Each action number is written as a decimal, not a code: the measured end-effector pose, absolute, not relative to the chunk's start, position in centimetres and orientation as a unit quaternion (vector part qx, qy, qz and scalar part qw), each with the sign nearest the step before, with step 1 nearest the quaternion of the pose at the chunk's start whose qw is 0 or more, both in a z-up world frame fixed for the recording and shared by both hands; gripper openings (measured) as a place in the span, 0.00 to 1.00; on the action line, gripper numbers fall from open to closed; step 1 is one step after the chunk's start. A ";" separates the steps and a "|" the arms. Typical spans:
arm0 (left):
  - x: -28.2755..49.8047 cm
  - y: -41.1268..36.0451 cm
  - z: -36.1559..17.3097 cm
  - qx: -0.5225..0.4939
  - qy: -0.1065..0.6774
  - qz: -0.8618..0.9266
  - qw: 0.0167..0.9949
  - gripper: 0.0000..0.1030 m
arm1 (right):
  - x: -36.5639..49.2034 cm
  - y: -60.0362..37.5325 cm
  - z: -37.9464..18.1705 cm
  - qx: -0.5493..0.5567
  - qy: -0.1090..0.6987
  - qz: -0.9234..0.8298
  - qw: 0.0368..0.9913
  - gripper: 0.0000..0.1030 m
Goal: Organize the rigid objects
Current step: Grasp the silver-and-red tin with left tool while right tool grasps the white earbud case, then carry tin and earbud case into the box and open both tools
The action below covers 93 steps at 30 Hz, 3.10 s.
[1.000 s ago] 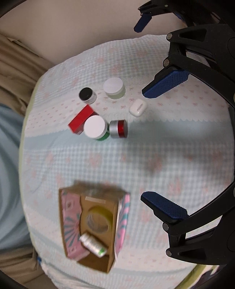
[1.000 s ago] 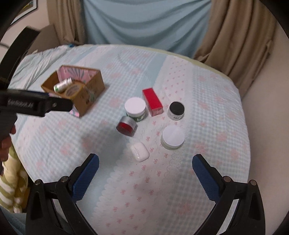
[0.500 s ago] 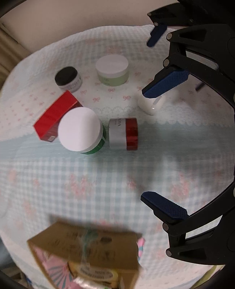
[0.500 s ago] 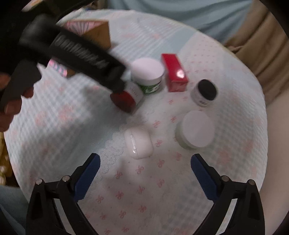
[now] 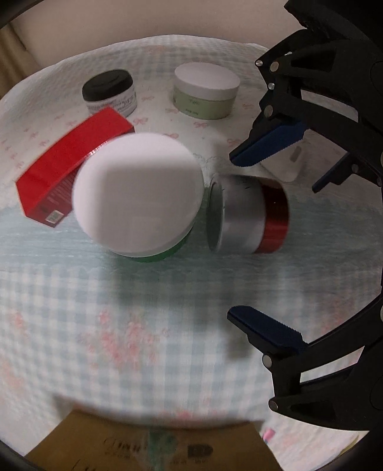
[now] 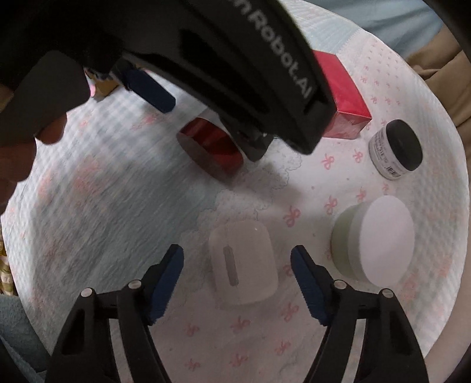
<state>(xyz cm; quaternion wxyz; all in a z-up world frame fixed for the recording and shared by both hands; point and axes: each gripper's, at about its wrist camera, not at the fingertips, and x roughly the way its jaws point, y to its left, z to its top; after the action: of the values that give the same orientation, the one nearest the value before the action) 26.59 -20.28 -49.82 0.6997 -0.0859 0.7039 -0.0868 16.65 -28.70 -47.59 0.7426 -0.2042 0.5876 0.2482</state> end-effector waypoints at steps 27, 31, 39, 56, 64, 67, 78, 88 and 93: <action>27.3 -19.4 -51.0 -0.115 0.690 -0.079 0.710 0.51 | 17.9 -30.6 -47.2 -0.163 0.587 0.242 0.755 0.41; 26.7 -18.1 -49.7 -0.128 0.684 -0.074 0.714 0.51 | 18.4 -31.0 -46.0 -0.147 0.585 0.230 0.763 0.41; 25.7 -15.7 -45.4 -0.147 0.661 -0.071 0.732 0.51 | 18.9 -32.6 -41.8 -0.113 0.579 0.203 0.781 0.41; 18.8 -9.9 -25.5 -0.176 0.563 -0.058 0.805 0.51 | 17.0 -28.7 -21.1 -0.023 0.490 0.209 0.846 0.41; 17.4 -1.8 -19.7 -0.182 0.530 -0.055 0.827 0.51 | 17.1 -21.9 -15.4 -0.009 0.459 0.225 0.859 0.41; 17.5 1.9 -19.1 -0.193 0.526 -0.062 0.826 0.51 | 17.1 -19.1 -14.0 0.009 0.459 0.220 0.861 0.41; 21.0 14.8 -20.4 -0.156 0.544 -0.102 0.818 0.51 | 19.4 -8.4 -14.5 0.103 0.488 0.154 0.853 0.41; 25.6 21.3 -28.2 -0.122 0.605 -0.110 0.779 0.51 | 23.6 -2.6 -22.7 0.179 0.563 0.096 0.801 0.41; 26.6 22.0 -32.8 -0.120 0.634 -0.115 0.756 0.51 | 25.3 -1.9 -26.9 0.184 0.595 0.071 0.779 0.41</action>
<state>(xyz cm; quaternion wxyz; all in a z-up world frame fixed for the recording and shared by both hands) 26.63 22.00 -32.84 0.7556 -0.1199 0.6336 -0.1152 25.29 -1.89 -26.89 0.7792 0.1842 0.5949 0.0705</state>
